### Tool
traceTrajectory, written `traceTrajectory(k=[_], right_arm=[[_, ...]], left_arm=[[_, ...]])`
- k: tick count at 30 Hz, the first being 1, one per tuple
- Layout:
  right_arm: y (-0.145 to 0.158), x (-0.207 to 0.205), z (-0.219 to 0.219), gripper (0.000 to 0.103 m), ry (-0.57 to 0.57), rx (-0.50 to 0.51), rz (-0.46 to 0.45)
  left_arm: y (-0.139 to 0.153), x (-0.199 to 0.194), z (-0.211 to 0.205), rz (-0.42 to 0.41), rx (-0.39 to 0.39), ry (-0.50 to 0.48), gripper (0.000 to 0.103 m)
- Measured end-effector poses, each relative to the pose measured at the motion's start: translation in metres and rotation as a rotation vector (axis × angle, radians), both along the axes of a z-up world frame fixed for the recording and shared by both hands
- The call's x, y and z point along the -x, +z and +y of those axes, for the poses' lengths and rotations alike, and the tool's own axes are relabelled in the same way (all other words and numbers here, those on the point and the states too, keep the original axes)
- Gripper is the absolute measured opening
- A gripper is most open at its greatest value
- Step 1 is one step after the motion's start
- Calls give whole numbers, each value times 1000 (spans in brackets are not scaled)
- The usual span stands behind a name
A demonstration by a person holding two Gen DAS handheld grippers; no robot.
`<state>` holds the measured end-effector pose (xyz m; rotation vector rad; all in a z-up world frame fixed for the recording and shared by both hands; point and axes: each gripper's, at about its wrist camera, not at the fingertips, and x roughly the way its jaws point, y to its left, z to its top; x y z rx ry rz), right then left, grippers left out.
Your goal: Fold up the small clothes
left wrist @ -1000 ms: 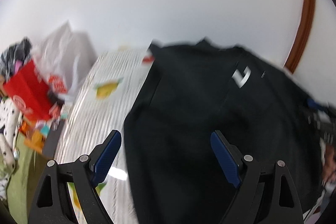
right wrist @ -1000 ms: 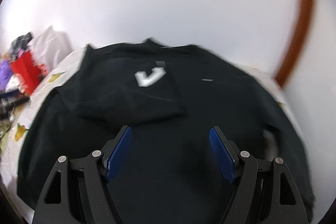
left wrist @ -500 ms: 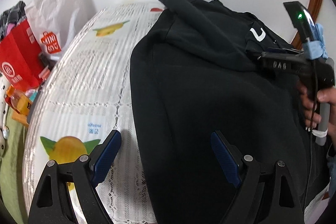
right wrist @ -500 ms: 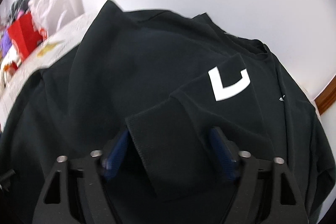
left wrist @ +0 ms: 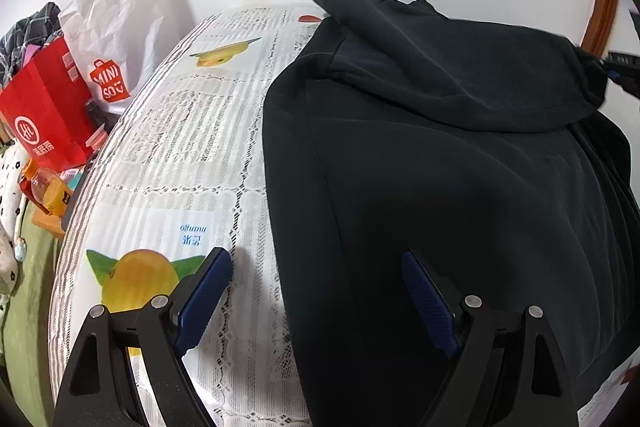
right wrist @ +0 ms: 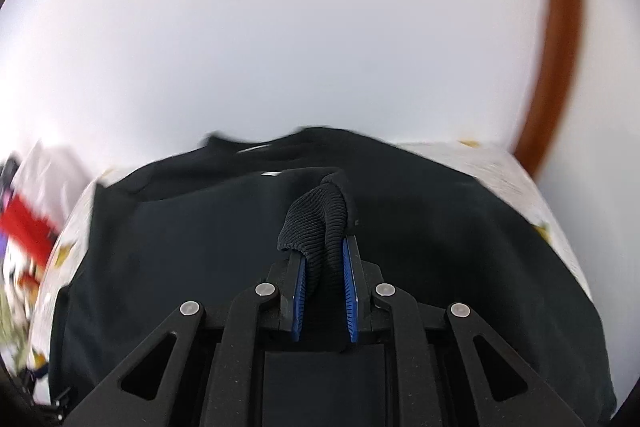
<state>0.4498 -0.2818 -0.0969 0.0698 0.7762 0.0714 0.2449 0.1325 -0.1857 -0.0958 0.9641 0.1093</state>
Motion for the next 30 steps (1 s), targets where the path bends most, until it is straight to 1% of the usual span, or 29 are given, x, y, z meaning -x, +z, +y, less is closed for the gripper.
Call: traceTrajectory(k=[2,3,4,6,7,8,9,10,12,14,15,17,19,22,25,27,28,30], right_arm=[[-8,-3,-16,17,-48,5,24],[-14,-4,-24,18,-62,-12,48],[-21,-5,-34,25,-66,-45,84],[-27,0,-43,28,-87,-76,100],[-29,7,-46,33,-92,-83,96],[-29,12,-45,42,-90,-79,92],[-29,21,-46,46,-86,-67,87],[-29,35,-47,50,-76,-51,77],[-28,57,-47,50,-62,-17,69],[-28,86,-51,53,-50,19,73],[-31,107,-57,56,-42,34,83],[-40,136,-63,62,-21,48,109],[-52,160,-68,66,-14,72,134],[-72,202,-78,66,-17,85,176],[-90,238,-83,66,9,49,213],[-99,251,-84,66,14,24,210],[-102,257,-85,66,14,7,199],[-106,264,-83,64,5,13,174]], left_arm=[[1,2,0,12,0,5,86],[2,4,1,16,3,7,86],[3,5,2,22,5,10,86],[5,9,3,31,6,15,86],[5,12,4,34,6,17,86],[6,15,5,37,8,18,86],[7,18,5,39,10,20,86],[8,22,5,41,13,21,86],[10,34,7,37,25,18,86],[13,45,8,30,42,10,85],[14,53,8,26,50,6,84],[15,65,7,17,62,-3,84],[16,78,4,6,74,-24,84],[16,92,-3,-6,75,-47,78],[13,105,-7,-13,75,-55,68],[12,109,-10,-17,98,-54,56],[11,110,-11,-22,106,-52,53],[10,111,-15,-33,115,-58,39]])
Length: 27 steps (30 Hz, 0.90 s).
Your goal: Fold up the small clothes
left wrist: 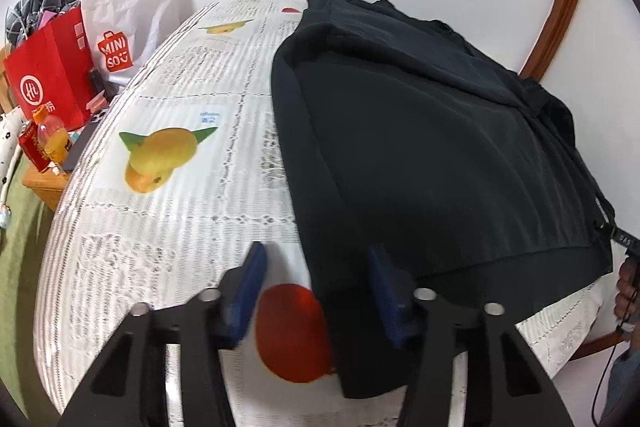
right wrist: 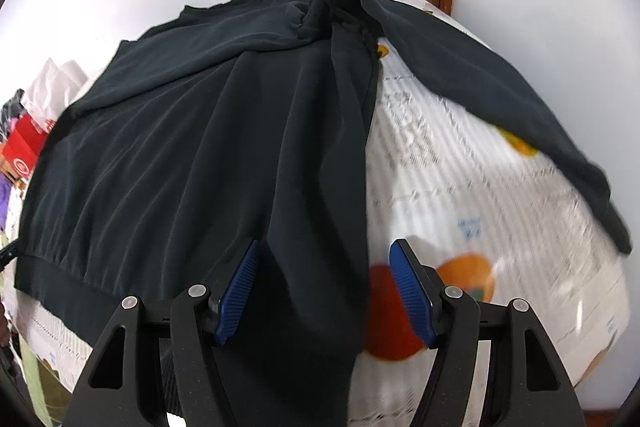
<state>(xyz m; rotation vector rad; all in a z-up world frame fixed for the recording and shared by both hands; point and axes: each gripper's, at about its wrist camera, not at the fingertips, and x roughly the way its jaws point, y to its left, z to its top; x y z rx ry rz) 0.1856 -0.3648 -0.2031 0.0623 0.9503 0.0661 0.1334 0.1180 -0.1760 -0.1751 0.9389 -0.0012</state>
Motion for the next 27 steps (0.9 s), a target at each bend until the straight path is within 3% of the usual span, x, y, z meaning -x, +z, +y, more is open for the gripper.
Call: traceTrajectory(k=[1,2,4,5,15,21,24,26,27], right_arm=[[0,1,1,51,6,8,-9],[0,1,3,28,20,12,-12],[2,2,5,12,38,-18,-19],[6,5,5,10,37,-14,-32],[19,31,9,9,112,37,-21],[37,22,20,14,139,121,-12],[68,9,28,27,141,144,-86],[89,-6,41,45,158,139,-137],[99,-16,51,47,170,135,-159]], left_arm=[[-1,0,-1,2,7,-1,34],[-2,0,-2,6,22,-3,22],[0,3,-5,-1,18,2,14],[3,6,-8,-8,-14,7,12],[5,47,-3,11,-5,-40,11],[7,42,5,22,53,-35,17],[17,34,7,3,0,-7,27],[24,23,7,-22,-27,-5,35],[28,17,8,-30,-31,-4,40]])
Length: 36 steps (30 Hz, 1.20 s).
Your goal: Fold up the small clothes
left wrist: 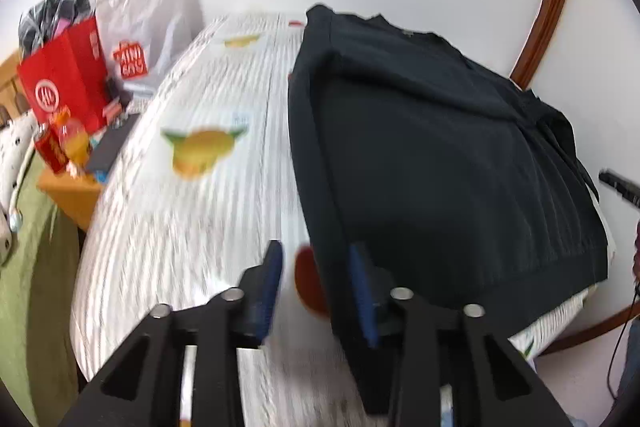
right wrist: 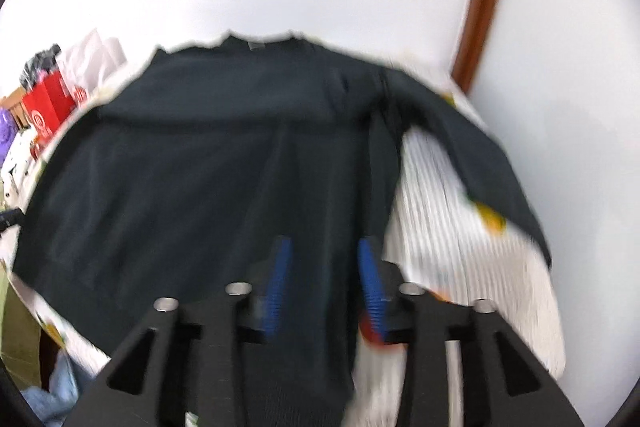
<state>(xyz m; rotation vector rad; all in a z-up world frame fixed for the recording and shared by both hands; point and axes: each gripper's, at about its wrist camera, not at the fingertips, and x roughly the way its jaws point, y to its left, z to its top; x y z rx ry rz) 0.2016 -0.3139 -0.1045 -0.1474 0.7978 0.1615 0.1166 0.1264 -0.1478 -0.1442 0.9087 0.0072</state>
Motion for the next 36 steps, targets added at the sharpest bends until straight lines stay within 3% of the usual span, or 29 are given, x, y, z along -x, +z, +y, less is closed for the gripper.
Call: traceTrajectory(k=[3,6,10,21,28,32,33,34,35,36], right_arm=[[22,-42,46,56,66,-23,-33],[27,-82,88,57,117,-26,-52],[25,-148,151,58,189,-85,-20],[-23,-266,307,58,369,-121,48],[-45,-328,365,58,443,-171,110],[-62,-353,389,58,453,-171,153],[-69,-358,395,56,461,-169,174],[-73,-360,398,41,475,-179,189],[-75,-361,401,13,487,-187,208],[-73,-360,401,11,491,-192,208]], left_arm=[[10,-25,1,-20,-7,2,46],[20,-51,-1,-47,-34,-2,53],[22,-87,3,-44,-60,3,54],[-2,-155,4,-13,-130,-50,54],[-15,-182,-7,-9,-152,-79,54],[-16,-192,-21,-67,-241,-81,53],[-17,-195,-21,-71,-241,-80,44],[-17,-197,-21,-77,-233,-73,37],[-16,-198,-19,-82,-214,-67,20],[-15,-199,-15,-88,-196,-59,8]])
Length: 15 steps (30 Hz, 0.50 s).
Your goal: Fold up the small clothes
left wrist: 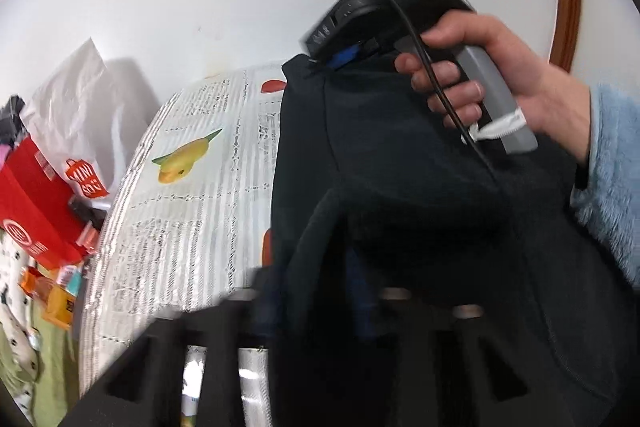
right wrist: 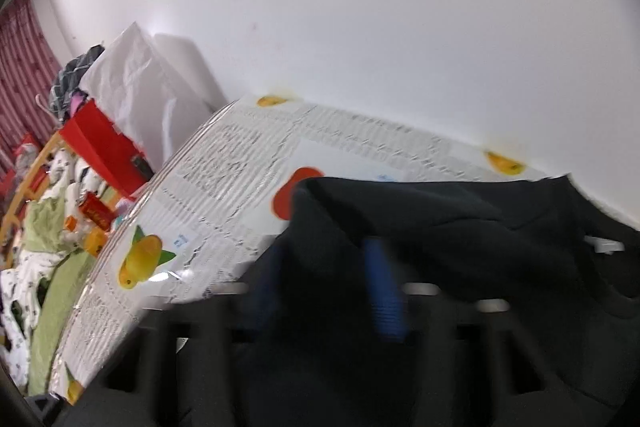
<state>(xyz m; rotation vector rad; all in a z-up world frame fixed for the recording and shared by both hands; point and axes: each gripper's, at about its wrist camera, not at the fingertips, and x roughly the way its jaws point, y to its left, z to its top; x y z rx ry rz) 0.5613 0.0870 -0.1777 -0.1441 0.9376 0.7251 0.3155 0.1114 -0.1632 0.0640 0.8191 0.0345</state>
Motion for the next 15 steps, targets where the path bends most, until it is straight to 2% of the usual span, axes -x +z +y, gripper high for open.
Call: traceTrajectory(k=[3,6,7,9,15], right_arm=[[23,13,-3,10,40,-93,-81],[34,11,2,10,55,-190,-73],[33,7,8,10,48,-195,-63],[28,1,21,10,43,-180,-46],[-17,-12,65,10,15,-33,-35]], left_arm=[[7,4,21,-45,106,30,8],[8,7,48,-61,239,100,8],[6,6,54,-54,270,119,8],[-2,2,66,-26,329,155,8],[-16,0,80,21,374,199,9]])
